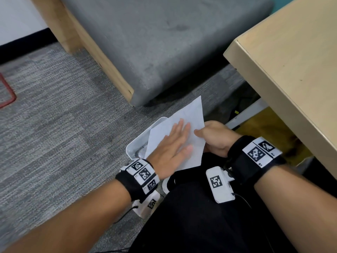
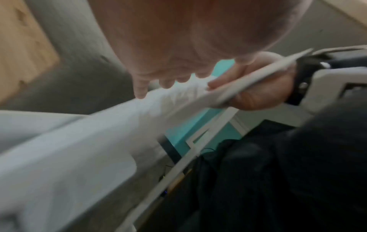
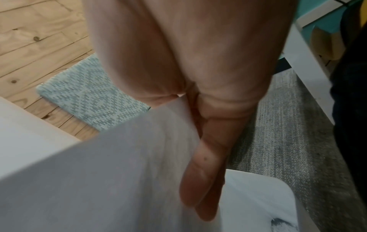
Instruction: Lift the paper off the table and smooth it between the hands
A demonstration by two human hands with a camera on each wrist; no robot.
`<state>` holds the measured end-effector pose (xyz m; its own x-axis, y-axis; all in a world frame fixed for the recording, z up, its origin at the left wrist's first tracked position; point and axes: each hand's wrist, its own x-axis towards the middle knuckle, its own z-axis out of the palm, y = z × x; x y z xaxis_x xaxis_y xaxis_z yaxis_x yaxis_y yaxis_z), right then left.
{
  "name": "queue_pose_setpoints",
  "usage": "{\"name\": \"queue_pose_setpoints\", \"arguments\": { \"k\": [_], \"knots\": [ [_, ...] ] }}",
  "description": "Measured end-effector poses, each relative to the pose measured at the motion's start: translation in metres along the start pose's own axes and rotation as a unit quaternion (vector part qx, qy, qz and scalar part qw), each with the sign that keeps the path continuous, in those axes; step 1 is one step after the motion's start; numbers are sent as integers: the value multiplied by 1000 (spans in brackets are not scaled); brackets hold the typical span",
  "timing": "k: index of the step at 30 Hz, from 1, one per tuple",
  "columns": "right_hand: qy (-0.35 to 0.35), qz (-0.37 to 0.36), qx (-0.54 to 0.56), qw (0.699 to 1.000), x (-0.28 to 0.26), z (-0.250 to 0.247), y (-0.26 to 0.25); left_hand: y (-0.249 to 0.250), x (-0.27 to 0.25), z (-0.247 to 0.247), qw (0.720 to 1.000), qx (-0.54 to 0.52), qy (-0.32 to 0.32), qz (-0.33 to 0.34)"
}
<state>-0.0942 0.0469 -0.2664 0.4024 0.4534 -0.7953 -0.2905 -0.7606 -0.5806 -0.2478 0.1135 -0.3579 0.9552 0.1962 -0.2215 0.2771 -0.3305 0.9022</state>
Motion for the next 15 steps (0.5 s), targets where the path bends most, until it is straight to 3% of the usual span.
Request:
{"name": "queue_pose_setpoints", "arguments": {
  "k": [2, 4, 6, 8, 10, 13, 15],
  "knots": [
    [-1, -9, -24, 1000, 0, 0, -1, 3, 6, 8, 999, -15, -32, -9],
    [6, -11, -32, 999, 0, -2, 0, -23, 10, 15, 993, 8, -65, -96],
    [9, -5, -33, 999, -1, -5, 3, -57, 8, 15, 968, 93, -99, -212],
    [2, 0, -30, 1000, -2, -8, 4, -72, 5, 6, 953, 136, -98, -253],
    [-1, -1, -27, 1000, -2, -10, 5, -58, 6, -3, 971, 107, -60, -204],
    [2, -9, -27, 1000, -2, -6, 3, -10, 9, -8, 998, 52, 3, -43],
    [0, -18, -28, 999, -1, -4, 2, 10, 12, 0, 999, 24, -19, 23]
  ]
}}
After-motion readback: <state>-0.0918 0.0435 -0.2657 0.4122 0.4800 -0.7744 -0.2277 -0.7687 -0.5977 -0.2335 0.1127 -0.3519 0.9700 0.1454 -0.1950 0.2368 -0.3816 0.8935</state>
